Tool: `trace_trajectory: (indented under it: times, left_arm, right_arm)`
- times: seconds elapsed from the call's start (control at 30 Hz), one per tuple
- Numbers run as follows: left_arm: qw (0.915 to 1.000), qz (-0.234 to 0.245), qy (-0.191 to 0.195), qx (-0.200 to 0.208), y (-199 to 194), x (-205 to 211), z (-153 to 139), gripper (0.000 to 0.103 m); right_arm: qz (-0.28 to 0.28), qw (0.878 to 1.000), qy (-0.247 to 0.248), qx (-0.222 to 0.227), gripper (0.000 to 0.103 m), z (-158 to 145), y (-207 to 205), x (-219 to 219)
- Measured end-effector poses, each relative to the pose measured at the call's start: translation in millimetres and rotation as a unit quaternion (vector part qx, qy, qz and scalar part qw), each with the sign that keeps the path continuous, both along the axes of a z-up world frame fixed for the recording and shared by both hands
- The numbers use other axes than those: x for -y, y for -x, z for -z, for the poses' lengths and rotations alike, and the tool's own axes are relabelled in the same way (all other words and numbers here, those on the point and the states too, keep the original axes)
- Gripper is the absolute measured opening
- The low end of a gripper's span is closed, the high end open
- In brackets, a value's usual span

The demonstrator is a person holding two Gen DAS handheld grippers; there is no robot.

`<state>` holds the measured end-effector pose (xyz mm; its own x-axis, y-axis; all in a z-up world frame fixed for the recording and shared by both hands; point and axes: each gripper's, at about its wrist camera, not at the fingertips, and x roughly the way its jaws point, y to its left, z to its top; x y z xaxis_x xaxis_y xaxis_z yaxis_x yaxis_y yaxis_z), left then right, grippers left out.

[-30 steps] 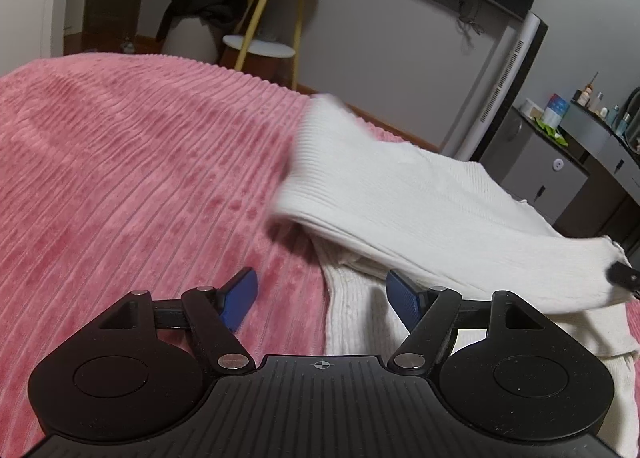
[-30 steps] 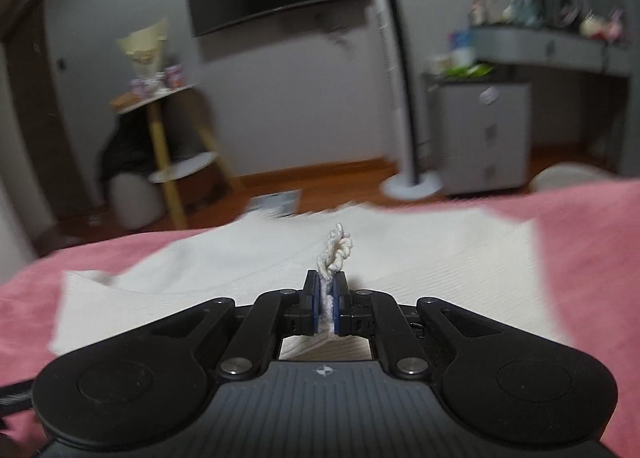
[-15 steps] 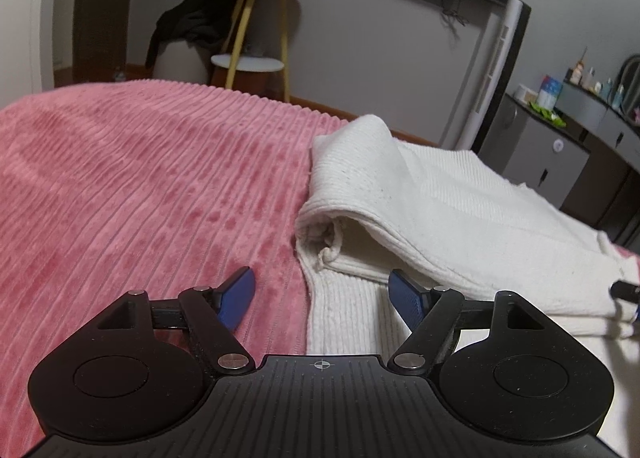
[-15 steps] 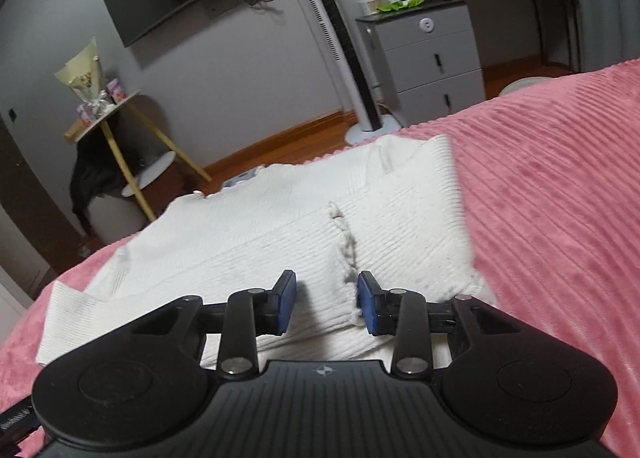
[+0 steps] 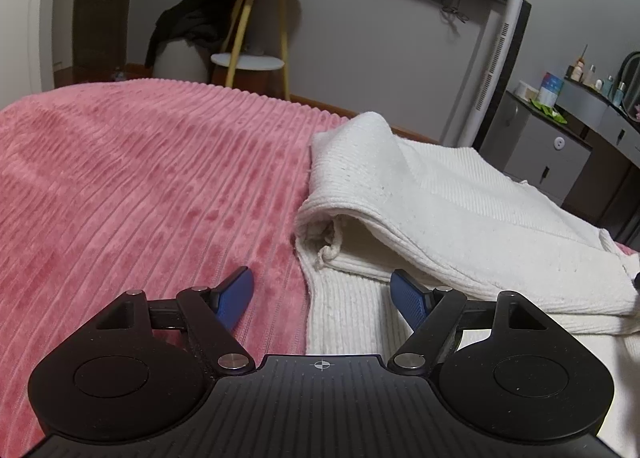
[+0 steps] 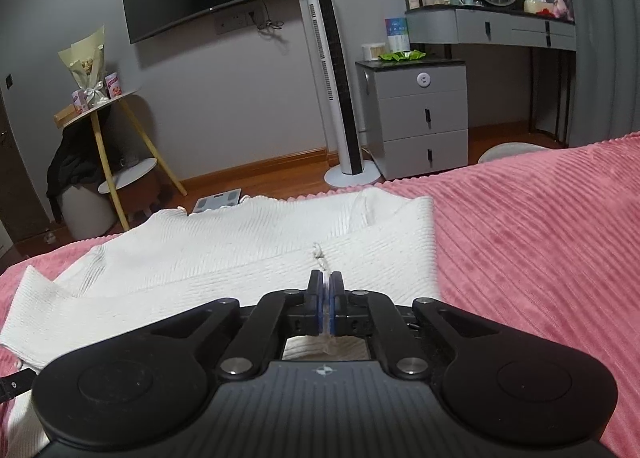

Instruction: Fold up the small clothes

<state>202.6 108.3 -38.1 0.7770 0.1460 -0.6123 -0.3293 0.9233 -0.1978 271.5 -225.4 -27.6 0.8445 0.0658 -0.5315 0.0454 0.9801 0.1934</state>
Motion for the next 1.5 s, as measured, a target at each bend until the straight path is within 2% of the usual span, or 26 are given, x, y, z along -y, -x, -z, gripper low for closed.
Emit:
trace_trajectory:
  times: [0.07, 0.13, 0.2, 0.27, 0.47, 0.53, 0.63, 0.7, 0.8, 0.93, 1.1, 1.33, 1.5]
  left_arm:
    - [1.0000, -0.001, 0.003, 0.001, 0.2, -0.5, -0.2, 0.080]
    - [1.0000, -0.002, 0.006, 0.001, 0.0, -1.5, -0.4, 0.081]
    - [0.9999, -0.003, 0.009, 0.002, 0.1, -2.3, -0.6, 0.081]
    - [0.9999, -0.005, 0.013, 0.004, 0.5, -3.3, -0.3, 0.081]
    - [0.9999, -0.007, 0.014, 0.007, 1.3, -3.9, -0.6, 0.081]
    - [0.9996, -0.010, 0.024, 0.011, 1.9, -6.4, -0.9, 0.081]
    - [0.9991, -0.015, 0.036, 0.016, 2.5, -9.2, -1.1, 0.081]
    - [0.9991, -0.016, 0.035, 0.017, 2.1, -9.4, -1.1, 0.081]
    - [0.9991, -0.016, 0.035, 0.019, 2.6, -8.8, -1.7, 0.081]
    - [0.9986, -0.020, 0.043, 0.022, 2.9, -11.3, -1.6, 0.081]
    - [0.9982, -0.025, 0.048, 0.026, 2.7, -14.1, -1.7, 0.080]
    - [0.9983, -0.028, 0.045, 0.025, -3.2, -20.0, 0.4, 0.079]
    - [0.9998, -0.011, 0.014, 0.009, -8.7, -18.7, 1.0, 0.068]
  right_arm:
    - [0.001, 1.000, -0.006, -0.006, 0.002, -0.3, -0.8, 1.9]
    - [-0.001, 0.999, -0.036, -0.027, 0.004, 1.0, -2.7, 6.6]
    - [0.002, 0.995, -0.090, -0.045, 0.018, 5.6, -1.1, 16.2]
    - [0.005, 0.992, -0.117, -0.048, 0.023, 9.3, 3.8, 22.6]
    - [-0.007, 0.988, -0.141, -0.064, 0.033, 18.2, -0.3, 18.6]
    - [-0.016, 0.987, -0.147, -0.061, 0.033, 18.5, -2.6, 14.9]
    - [-0.031, 0.989, -0.133, -0.059, 0.030, 17.1, -6.3, 7.4]
    - [-0.042, 0.991, -0.117, -0.056, 0.017, 16.6, -8.7, 2.2]
    - [-0.043, 0.997, -0.059, -0.033, 0.011, 9.6, -5.6, -8.2]
    - [-0.013, 0.998, 0.051, 0.024, 0.010, -7.5, 5.8, -19.2]
    - [0.000, 0.996, 0.088, 0.030, 0.010, -10.4, 3.6, -8.0]
    - [0.007, 1.000, 0.029, 0.002, 0.011, 6.3, -0.4, 12.4]
    - [0.011, 1.000, 0.004, 0.003, 0.011, 6.6, 1.5, 18.2]
